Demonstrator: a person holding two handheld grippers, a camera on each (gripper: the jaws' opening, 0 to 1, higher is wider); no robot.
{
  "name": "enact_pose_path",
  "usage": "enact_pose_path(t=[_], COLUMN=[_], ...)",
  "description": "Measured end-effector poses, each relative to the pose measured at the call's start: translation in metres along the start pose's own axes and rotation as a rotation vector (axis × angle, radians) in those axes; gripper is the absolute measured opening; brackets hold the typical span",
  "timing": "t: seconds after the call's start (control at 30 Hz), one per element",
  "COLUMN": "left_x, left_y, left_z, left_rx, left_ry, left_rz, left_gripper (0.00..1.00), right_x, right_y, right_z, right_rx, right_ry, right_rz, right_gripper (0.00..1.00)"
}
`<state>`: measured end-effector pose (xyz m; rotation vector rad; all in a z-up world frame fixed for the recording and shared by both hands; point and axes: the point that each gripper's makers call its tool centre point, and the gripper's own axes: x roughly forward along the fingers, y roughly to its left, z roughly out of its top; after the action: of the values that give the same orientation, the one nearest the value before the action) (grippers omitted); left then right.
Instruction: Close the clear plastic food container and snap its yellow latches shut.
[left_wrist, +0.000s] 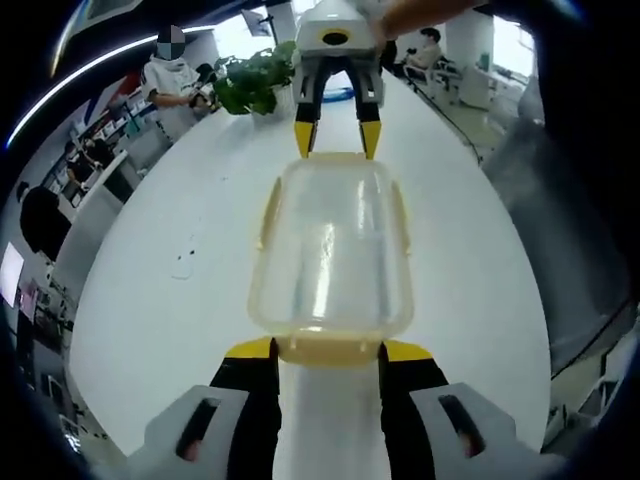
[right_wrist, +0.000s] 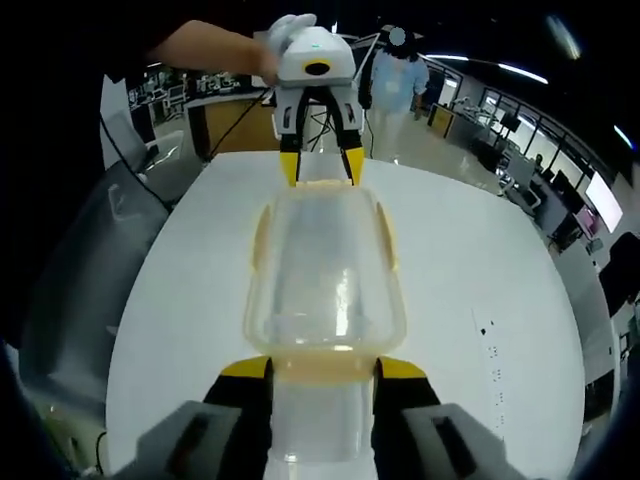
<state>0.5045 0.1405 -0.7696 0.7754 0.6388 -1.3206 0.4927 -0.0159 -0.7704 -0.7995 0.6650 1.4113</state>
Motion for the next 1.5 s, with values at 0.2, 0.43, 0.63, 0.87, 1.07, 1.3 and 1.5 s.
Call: enact_pose_path(t=[0.2,0.43,0.63,0.87,1.07,1.3,1.5], left_x=[0.005,0.011,0.014,0.021,0.027,0.035,0.042], left_y=[0.003,0.004,0.003,-0.001,-0.002,-0.005,-0.004], left_z=[0.005,0.009,0.019,0.028,0.033,0.04,0.046], left_rx=[0.004,0.0,0.005,0.001,-0.003,-0.008,-0.007], left_ry=[0.005,0.004,0.008,0.014,0.026,0.026,0.025], left_rz=[0.011,0.011,0.018,0.016,0.013,0.004,0.0], left_gripper=[0.35,0.35,0.35,0.35,0.35,0.35,0.35], right_x=[-0.001,-0.004,-0.009,-0.013,-0.017,-0.022,-0.026], right_y=[-0.004,-0.005,-0.005,-0.004,-0.003,-0.001,0.001], right_z=[-0.007,-0.014,-0.023,-0.032,-0.039,-0.048,-0.057], right_rx=[-0.009,-0.016,-0.013,-0.008,-0.008,-0.006,0.002], right_ry=[-0.005,-0.006,-0.009,-0.011,-0.01,-0.009,-0.008], right_rz=[-0.004,-0.002,-0.006,0.002,0.002,0.003,0.0], right_gripper=[0.36,0.36,0.36,0.36,0.36,0.36,0.36])
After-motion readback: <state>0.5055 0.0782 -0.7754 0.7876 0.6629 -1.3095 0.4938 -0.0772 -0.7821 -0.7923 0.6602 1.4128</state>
